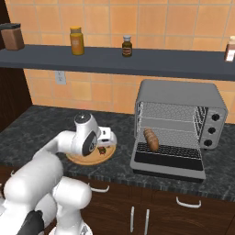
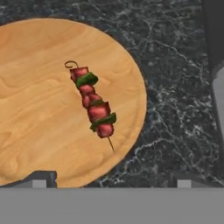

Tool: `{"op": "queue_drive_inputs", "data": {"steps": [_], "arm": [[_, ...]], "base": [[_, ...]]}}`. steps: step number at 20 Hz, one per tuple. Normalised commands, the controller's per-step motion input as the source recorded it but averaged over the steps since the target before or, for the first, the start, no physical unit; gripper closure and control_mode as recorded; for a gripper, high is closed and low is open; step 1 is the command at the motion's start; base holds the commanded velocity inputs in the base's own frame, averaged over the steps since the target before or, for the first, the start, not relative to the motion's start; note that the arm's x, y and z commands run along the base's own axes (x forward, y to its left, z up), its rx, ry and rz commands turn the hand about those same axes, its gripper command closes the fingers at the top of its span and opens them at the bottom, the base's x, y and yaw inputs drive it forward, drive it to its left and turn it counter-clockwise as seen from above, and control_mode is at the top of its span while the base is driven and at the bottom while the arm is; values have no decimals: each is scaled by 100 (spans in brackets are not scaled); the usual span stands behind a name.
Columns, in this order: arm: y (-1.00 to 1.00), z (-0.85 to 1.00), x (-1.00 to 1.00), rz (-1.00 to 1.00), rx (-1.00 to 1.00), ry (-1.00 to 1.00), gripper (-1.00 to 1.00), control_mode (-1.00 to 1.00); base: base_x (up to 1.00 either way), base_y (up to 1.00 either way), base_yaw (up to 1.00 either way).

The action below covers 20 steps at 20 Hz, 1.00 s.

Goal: Pick up the kebab skewer and baguette bread, and place them inside the toaster oven. Close the toaster oven door and start by setting the timer.

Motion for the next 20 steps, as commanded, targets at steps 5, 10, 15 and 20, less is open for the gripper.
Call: {"op": "queue_drive_inputs", "data": {"steps": [5,10,15,20], "arm": [[0,-37,47,4,6,15,-100,-100],[0,-34,18,1,5,3,-100,-100],[3,-43,1,1,1,2,-100,-100],[10,-23,0,1,0,0,-100,-100]], "base": [[0,0,0],[0,0,0],[0,0,0],[0,0,0]]}}
